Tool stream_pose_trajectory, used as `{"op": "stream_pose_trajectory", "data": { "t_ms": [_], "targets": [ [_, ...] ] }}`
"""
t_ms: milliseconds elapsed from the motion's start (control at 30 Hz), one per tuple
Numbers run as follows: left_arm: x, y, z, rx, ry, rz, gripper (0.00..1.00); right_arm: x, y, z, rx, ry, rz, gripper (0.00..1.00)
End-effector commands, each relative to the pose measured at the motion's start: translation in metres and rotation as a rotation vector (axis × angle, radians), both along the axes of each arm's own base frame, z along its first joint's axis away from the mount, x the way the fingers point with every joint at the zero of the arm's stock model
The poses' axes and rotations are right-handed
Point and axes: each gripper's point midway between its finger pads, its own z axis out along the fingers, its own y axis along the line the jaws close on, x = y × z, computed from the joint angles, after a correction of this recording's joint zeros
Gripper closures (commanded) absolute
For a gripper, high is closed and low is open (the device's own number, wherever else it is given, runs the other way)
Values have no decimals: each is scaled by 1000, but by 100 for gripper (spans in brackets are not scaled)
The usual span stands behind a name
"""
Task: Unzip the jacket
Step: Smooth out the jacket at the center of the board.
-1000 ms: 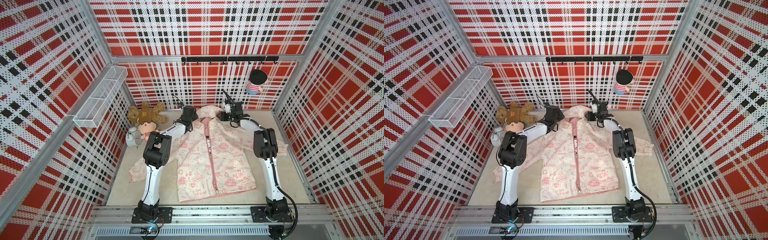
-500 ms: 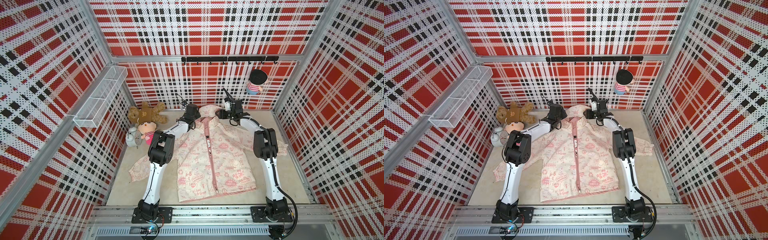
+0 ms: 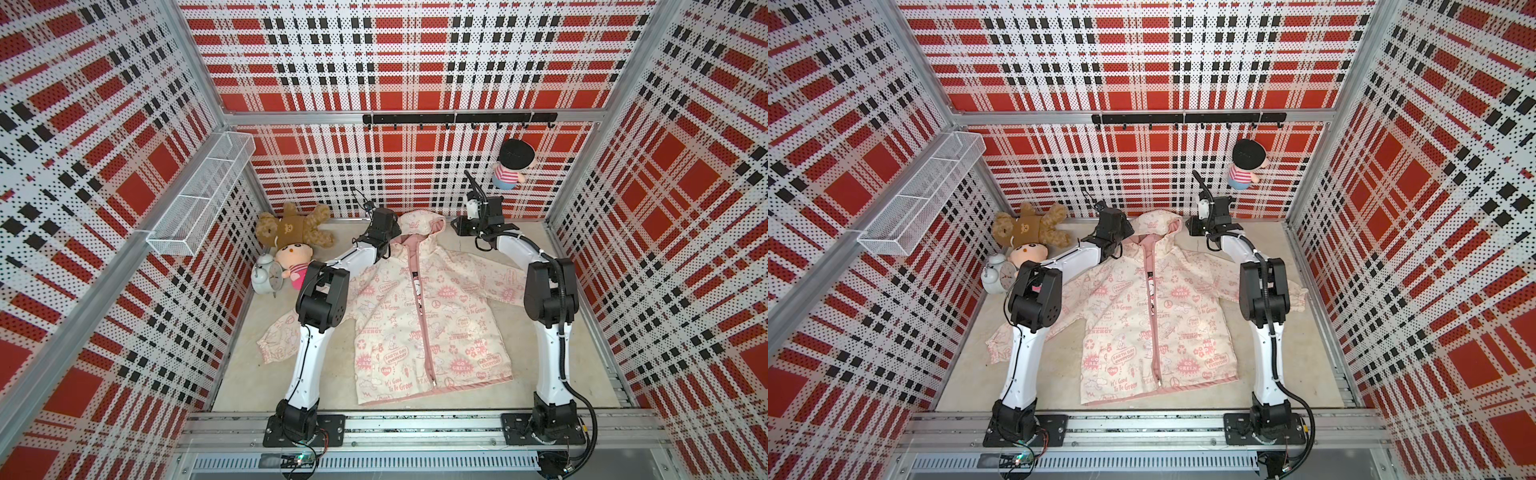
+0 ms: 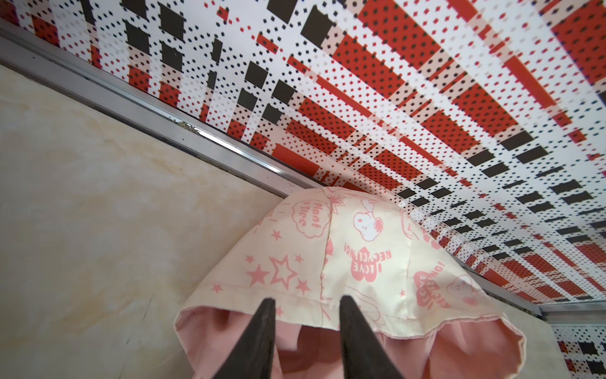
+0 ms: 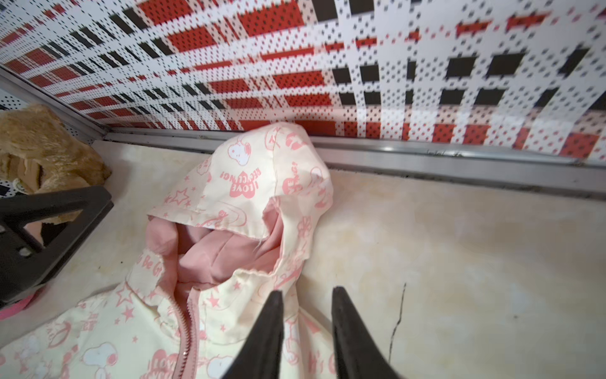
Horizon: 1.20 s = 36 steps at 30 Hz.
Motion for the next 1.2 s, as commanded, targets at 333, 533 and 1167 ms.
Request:
{"op": "stream_pose_trajectory", "data": {
  "t_ms": [333,533,1167],
  "targets": [
    [-14,15,19,-18,-42,14,63,-29,85,-57,-1,82,133,86],
    [-14,17,6,-33,-21,8,63,-14,90,-110,-12,192,76,90],
    [-4,15,-2,-46,1,-22,62,-1,71,-2,112,86,83,62]
  ]
}}
